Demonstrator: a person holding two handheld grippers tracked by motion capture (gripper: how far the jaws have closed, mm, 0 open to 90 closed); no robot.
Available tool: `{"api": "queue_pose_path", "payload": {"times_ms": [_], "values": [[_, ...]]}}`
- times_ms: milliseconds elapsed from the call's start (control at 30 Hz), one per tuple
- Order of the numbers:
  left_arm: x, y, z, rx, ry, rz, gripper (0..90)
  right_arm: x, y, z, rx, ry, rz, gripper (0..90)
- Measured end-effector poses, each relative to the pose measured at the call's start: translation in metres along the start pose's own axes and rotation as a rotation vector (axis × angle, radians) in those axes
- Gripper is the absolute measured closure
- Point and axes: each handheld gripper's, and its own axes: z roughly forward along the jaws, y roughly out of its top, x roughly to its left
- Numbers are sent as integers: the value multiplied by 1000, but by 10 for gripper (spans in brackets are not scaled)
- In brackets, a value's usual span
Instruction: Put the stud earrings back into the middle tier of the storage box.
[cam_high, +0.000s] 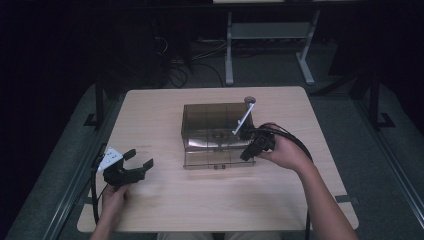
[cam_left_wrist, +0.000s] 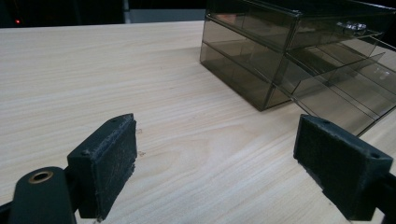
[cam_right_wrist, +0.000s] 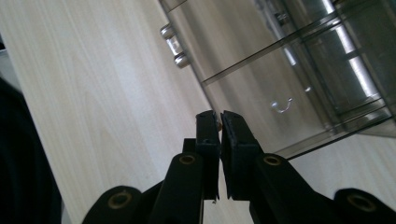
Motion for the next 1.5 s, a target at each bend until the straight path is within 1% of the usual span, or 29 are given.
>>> {"api": "queue_pose_path", "payload": {"times_ms": [67,167,267,367,467,600,733,800,900,1500], "values": [[0,0,0,0,1,-3,128,-4,4,1,-4,3,7,853],[0,0,0,0,1,-5,128,-10,9,5,9,2,15,853],[0,0,0,3,1,1,128,-18,14,9,16,8,28,853],[0,0,0,2,3,-2,128,-24,18,14,23,19,37,853],[0,0,1,-1,3,-4,128,-28,21,21,42,23,39,853],[0,0,0,0,4,-9,128,-33,25,29,54,29,48,853],[0,0,0,2,3,-1,128,-37,26,37,77,30,57,853],[0,0,0,1,2,-2,128,-39,26,40,85,34,60,853],[0,0,0,3,0,-1,128,-40,27,43,100,26,63,853],[0,0,0,3,-2,1,128,-43,27,47,109,24,80,853]]}}
